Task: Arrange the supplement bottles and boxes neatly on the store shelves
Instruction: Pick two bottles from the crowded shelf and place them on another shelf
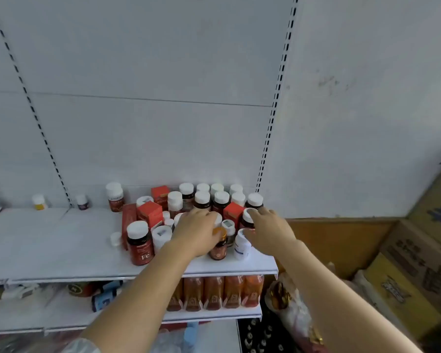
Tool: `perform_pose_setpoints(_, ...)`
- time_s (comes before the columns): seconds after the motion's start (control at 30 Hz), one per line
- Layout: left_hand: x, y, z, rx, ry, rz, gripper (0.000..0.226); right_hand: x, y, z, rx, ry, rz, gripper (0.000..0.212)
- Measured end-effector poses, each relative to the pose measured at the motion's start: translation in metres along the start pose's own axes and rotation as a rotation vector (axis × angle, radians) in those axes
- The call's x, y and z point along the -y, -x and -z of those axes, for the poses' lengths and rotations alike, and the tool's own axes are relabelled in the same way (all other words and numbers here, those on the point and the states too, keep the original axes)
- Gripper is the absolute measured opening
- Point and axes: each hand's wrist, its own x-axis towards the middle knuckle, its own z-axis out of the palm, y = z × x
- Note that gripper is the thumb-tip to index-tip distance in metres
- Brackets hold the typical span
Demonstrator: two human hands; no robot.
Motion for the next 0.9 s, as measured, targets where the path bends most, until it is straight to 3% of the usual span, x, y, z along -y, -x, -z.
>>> perform_pose_setpoints(0.2, 0.007, -0.009, -0.055, 0.029, -0.098, -0.064, 0.051, -0.008, 0.002, -0.056, 0.072, -0.018, -0.040, 0.053)
perform_pose_setpoints(0.47, 0.005, -0.014, -0.086, -0.113, -0.109, -0.122, 0.048, -0.018, 0.001, -0.088, -0.011, -0.112, 0.007, 0.057)
perform_pose_setpoints(0.63, -0.004, -0.011, -0.087, -0.099, -0.051, -0.102, 0.051, -0.019, 0.005, -0.101, -0.043, -0.223, -0.007, 0.060)
perform_pose_setpoints(0.77, -0.009, -0.010, -0.081, -0.074, 0.079, -0.072, 0.049, -0.018, 0.005, -0.103, -0.096, -0.353, 0.017, 0.058)
perform_pose_setpoints(0.9, -0.012, -0.011, -0.065, -0.141, 0.432, 0.039, 0.053, -0.021, 0.009, -0.089, -0.208, -0.631, -0.014, 0.058)
